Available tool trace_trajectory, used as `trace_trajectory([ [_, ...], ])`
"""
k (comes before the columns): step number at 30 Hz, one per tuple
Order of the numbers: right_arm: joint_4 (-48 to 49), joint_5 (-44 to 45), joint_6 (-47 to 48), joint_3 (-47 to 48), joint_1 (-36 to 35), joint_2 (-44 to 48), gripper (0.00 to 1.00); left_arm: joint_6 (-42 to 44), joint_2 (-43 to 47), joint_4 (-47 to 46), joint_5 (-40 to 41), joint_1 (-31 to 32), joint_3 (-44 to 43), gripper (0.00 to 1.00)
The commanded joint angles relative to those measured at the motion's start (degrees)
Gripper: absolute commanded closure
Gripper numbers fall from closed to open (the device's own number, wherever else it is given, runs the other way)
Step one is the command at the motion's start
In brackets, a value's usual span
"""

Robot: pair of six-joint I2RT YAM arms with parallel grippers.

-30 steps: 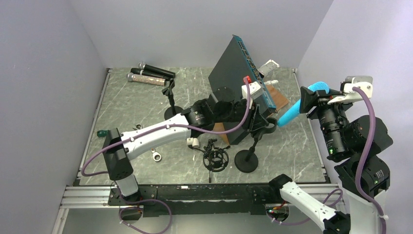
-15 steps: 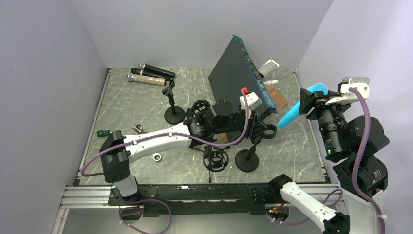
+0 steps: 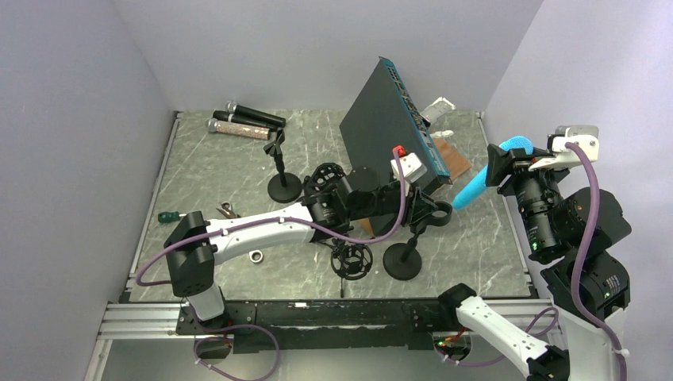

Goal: Remove the microphone from the stand

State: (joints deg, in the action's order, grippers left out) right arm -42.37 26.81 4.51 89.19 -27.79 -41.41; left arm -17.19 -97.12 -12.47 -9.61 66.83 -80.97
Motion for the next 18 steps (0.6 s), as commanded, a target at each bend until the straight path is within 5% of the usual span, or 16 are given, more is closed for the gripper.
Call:
trace_trajectory([
  [1, 3.19, 1.43, 0.81, 0.55, 0.05, 0.5, 1.0, 2.03, -4.5, 9.89, -0.87, 0.23, 6.71, 0.73],
  [18, 4.3, 1.72, 1.11, -1.43, 0.02, -0.04, 1.0, 2.67, -5.25, 7.57, -1.05, 0.23, 11.35, 0.72],
])
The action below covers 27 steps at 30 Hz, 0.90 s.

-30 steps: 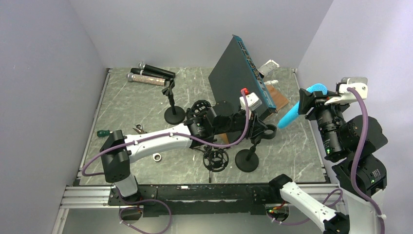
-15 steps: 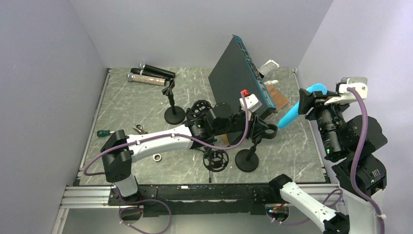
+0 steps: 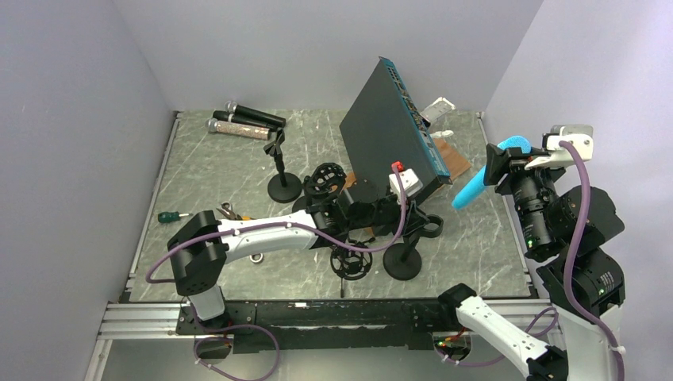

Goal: Remove the microphone from the stand

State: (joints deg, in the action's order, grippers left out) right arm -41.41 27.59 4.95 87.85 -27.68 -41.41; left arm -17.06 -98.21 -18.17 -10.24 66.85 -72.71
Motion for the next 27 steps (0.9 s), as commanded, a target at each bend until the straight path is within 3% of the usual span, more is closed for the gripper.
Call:
trace_trajectory([
  [1, 3.16, 0.95, 0.66, -0.1, -0.06, -0.14, 1.0, 2.65, -4.13, 13.26, -0.22, 0.21, 3.05, 0.72],
  [4, 3.0, 1.18, 0.67, 0.21, -0.07, -0.27, 1.0, 3.88, -3.33, 14.93, 1.32, 0.21, 1.29, 0.63],
  [8, 3.28, 1.0, 0.95, 0.74, -0.06, -0.66, 1.0, 5.83, -1.17, 18.03, 1.08, -0.62, -5.79, 0.38],
  [12, 3.26, 0.46, 0.91, 1.56, -0.09, -1.43, 1.0, 9.99, 2.13, 20.06, -1.61, -2.06, -12.13, 0.24],
  [18, 2.28, -1.75, 0.34, 2.67, -0.1, -2.68, 1.0, 5.29, 6.04, 12.65, -15.02, -5.66, -16.25, 0.14],
  [20, 2.25, -2.46, 0.12, 2.23, -0.09, -2.8, 1.0, 3.67, 5.87, 8.86, -17.53, -5.85, -17.25, 0.02],
  [27, 1.72, -6.7, -2.67, 1.96, -0.09, -3.16, 1.0, 5.03, -0.11, 7.96, -17.43, -5.85, -27.04, 0.07],
])
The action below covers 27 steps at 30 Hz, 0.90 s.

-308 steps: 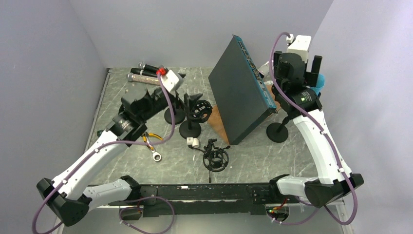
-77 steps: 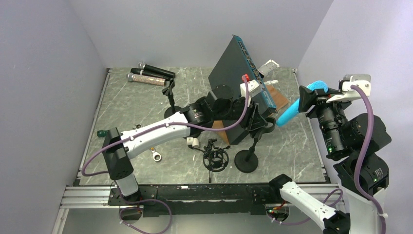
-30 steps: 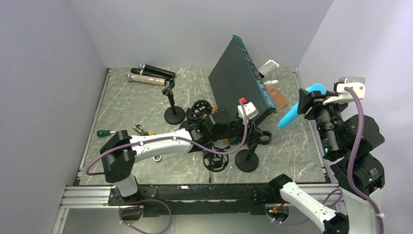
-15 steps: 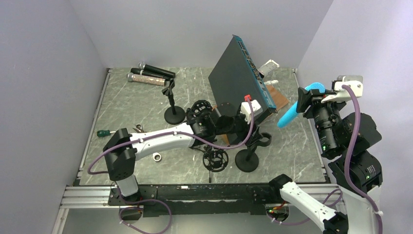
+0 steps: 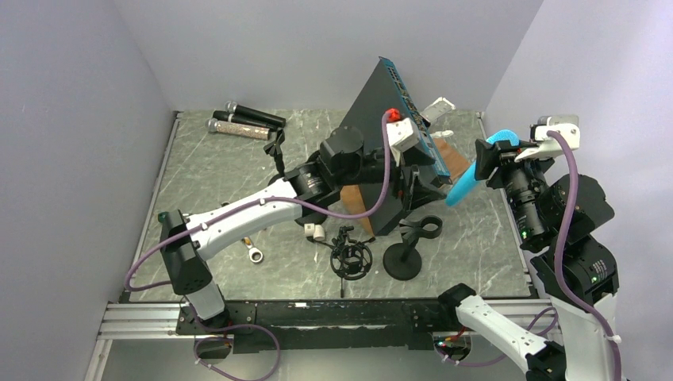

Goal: Remove the microphone from the stand

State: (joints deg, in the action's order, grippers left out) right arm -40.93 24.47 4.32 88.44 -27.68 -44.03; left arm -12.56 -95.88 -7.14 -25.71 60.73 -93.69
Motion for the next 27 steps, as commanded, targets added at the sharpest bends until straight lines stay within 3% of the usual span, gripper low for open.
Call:
trace_trajectory([
  [1, 1.15, -4.28, -2.5, 1.53, -0.01, -0.53, 1.0, 1.1, -3.26, -2.38, -1.47, 0.2, -7.88, 0.08],
  [7, 2.56, -6.82, -3.37, -0.08, -0.04, 0.65, 1.0, 0.81, -10.41, 0.62, -5.52, -0.4, -19.34, 0.2],
  [19, 2.51, -9.09, -3.78, -0.84, -0.09, 1.31, 1.0, -7.68, -16.45, -1.67, -11.67, -0.44, -25.49, 0.19],
  [27, 2.97, -10.61, -4.18, -2.5, -0.09, 1.25, 1.0, -10.59, -18.88, 0.28, -13.51, -0.9, -29.65, 0.37],
])
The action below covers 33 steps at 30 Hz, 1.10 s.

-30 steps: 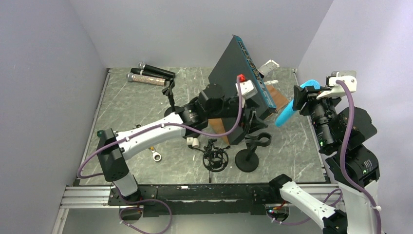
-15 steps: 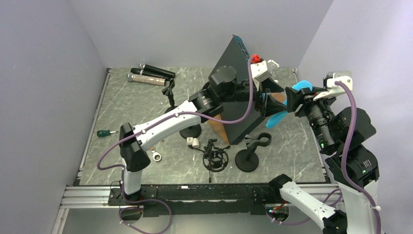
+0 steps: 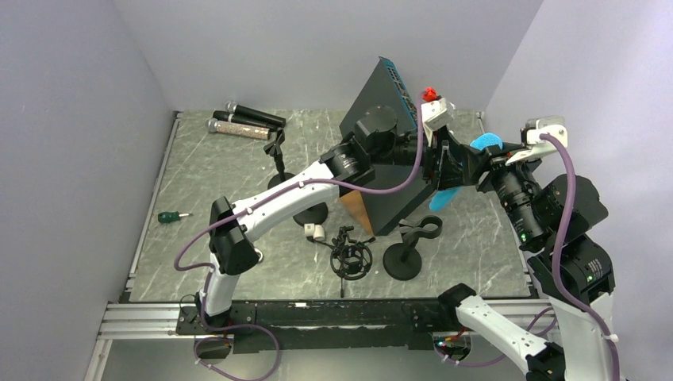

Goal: Remove the microphone from the stand

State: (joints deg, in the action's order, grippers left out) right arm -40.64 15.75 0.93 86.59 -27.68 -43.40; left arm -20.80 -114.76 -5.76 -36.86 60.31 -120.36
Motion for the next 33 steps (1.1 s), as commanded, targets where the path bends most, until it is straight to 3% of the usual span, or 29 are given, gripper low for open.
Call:
trace_trajectory([
  [1, 2.88, -2.18, -0.83, -0.9, -0.05, 0.7, 1.0, -2.59, 0.11, -1.18, -3.01, -0.58, -3.06, 0.4],
  [6, 3.74, -2.83, -0.84, -0.96, -0.07, 1.02, 1.0, -0.17, 2.95, 1.21, -1.67, -0.72, -1.43, 0.74],
  [8, 4.33, -3.41, -0.84, -1.25, -0.09, 1.39, 0.94, 1.76, 5.18, 1.49, 0.17, -0.72, 0.87, 0.91],
  [9, 4.68, -3.73, -0.84, -1.51, -0.09, 1.65, 0.87, 2.52, 6.32, 1.75, 1.14, -0.72, 1.77, 0.98],
  [11, 5.25, -4.65, -0.84, -2.19, -0.03, 2.32, 0.53, 3.95, 8.15, 2.61, 2.51, -0.86, 3.38, 1.0],
  [12, 5.83, -4.93, -0.84, -2.67, -0.06, 2.94, 0.16, 4.42, 9.05, 3.27, 2.84, -0.94, 3.98, 1.0],
  [13, 6.69, -4.85, -0.88, -3.29, -0.08, 3.59, 0.02, 4.97, 9.87, 3.99, 3.31, -1.03, 4.47, 1.0],
  [20, 14.88, 0.81, -0.84, -9.26, -0.09, 10.97, 0.0, 11.37, 17.65, 13.65, 13.11, -2.03, 8.48, 1.0],
  [28, 17.54, 5.7, 0.12, -12.16, -0.01, 13.69, 0.0, 16.21, 32.36, 17.93, 36.04, -6.33, 16.0, 1.0],
  [30, 17.51, 6.31, 0.0, -12.16, -0.07, 13.53, 0.0, 15.98, 35.4, 19.07, 42.74, -9.24, 17.23, 1.0],
  [33, 18.2, 6.66, -0.44, -12.77, -0.07, 13.81, 0.0, 11.22, 38.93, 22.22, 45.41, -17.77, 18.28, 1.0],
])
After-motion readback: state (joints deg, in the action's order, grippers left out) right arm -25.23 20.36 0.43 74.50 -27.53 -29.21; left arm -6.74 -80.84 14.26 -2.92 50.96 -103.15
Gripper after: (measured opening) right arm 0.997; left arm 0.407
